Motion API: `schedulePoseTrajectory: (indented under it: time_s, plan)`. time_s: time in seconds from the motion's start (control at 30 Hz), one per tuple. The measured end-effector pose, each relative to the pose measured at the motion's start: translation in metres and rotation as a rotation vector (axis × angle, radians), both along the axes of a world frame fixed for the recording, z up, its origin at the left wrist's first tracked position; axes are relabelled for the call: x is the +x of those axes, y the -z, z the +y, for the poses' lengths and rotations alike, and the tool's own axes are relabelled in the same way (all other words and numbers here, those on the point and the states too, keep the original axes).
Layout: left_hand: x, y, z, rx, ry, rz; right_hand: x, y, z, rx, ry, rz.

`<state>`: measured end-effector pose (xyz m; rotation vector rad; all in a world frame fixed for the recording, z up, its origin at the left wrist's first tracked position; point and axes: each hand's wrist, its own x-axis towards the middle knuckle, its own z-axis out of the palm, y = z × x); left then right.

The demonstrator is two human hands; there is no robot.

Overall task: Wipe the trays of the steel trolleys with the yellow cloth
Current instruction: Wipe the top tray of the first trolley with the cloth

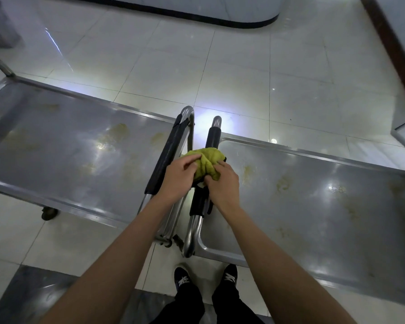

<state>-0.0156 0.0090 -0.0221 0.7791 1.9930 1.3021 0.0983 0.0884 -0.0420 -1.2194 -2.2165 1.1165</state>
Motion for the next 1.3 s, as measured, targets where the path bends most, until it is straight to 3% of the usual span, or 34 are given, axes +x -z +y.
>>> schedulePoseTrajectory:
  time_s: [0.33,0.6,0.9,1.17,1.3]
  plan:
    - [0.020,-0.017,0.036,0.078,0.136,0.265,0.034,-0.013,0.031,-0.119,0.232,0.212]
    - [0.043,-0.004,0.080,0.013,0.134,0.343,0.068,-0.002,0.108,-0.116,0.305,0.173]
    - [0.052,0.031,0.125,-0.221,0.150,0.421,0.055,0.044,0.173,-0.062,0.119,0.081]
    - [0.064,0.078,0.139,-0.444,0.179,0.427,0.065,0.098,0.175,0.118,-0.133,-0.475]
    - [0.069,0.095,0.135,-0.533,0.194,0.482,0.069,0.107,0.173,0.177,-0.243,-0.387]
